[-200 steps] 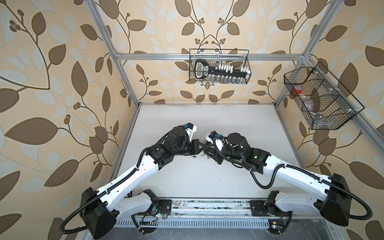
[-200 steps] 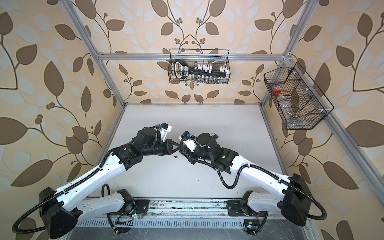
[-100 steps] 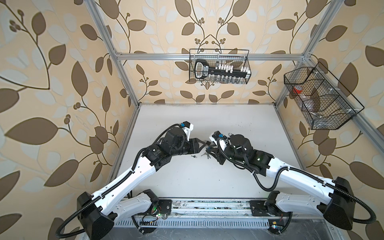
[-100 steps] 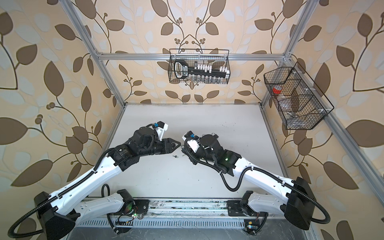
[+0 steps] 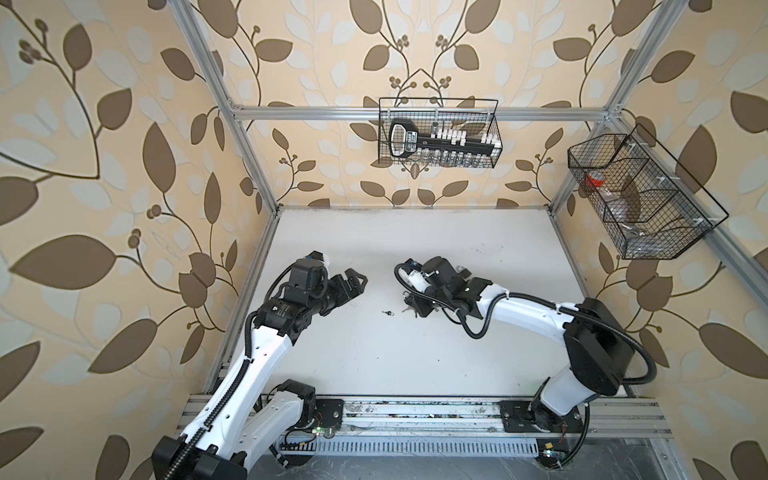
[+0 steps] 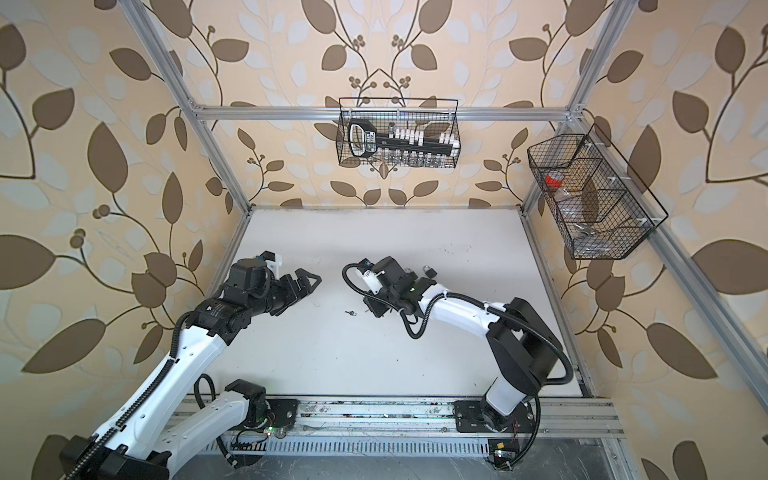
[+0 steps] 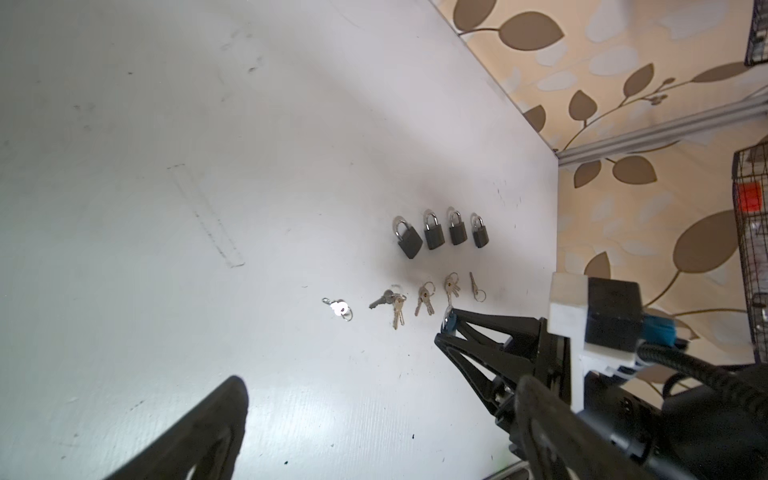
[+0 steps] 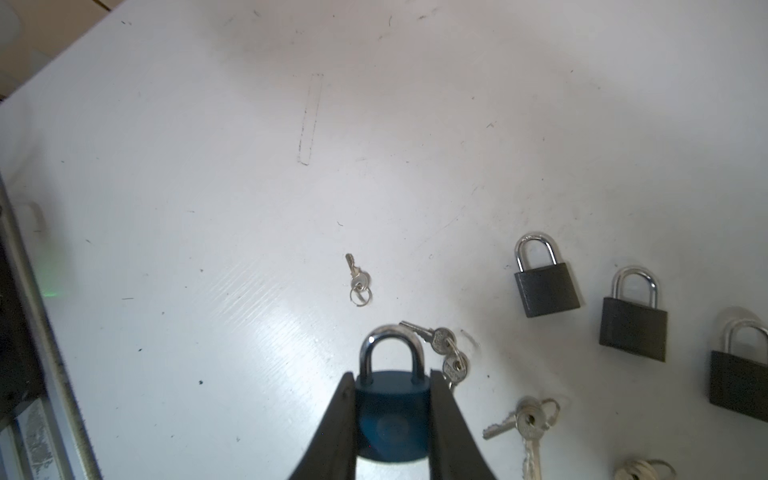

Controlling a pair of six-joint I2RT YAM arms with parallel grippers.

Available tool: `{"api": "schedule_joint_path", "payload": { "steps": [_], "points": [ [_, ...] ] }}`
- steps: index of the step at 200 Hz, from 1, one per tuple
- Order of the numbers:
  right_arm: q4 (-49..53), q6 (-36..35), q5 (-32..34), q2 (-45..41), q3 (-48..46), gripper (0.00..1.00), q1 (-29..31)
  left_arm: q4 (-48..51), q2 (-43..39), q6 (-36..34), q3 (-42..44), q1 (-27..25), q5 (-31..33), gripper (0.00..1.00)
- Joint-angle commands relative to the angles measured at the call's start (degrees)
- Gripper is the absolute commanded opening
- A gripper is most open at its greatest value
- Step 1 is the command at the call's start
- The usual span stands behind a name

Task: Lock with the key

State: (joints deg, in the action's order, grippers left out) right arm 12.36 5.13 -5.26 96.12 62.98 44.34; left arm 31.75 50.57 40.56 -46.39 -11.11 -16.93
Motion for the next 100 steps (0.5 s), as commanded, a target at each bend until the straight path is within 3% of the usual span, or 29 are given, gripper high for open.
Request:
{"api": "schedule_joint_path", "payload": {
  "steps": [1, 23, 100],
  "points": [
    [3.76, -1.38, 2.59, 4.51, 5.93, 0.01, 0.06, 1.52, -3.12, 0.38, 1.74, 5.76, -6.34, 0.99],
    [6.32, -2.13, 4.13, 10.35, 11.34, 0.01, 0.12, 1.4, -4.31, 0.84, 3.7, 10.6, -10.26, 0.99],
    [9.95, -3.1, 5.3, 23.66, 24.8, 0.01, -0.33, 2.09, -5.3, 0.64, 4.56, 18.44, -15.37, 0.99]
  ]
}}
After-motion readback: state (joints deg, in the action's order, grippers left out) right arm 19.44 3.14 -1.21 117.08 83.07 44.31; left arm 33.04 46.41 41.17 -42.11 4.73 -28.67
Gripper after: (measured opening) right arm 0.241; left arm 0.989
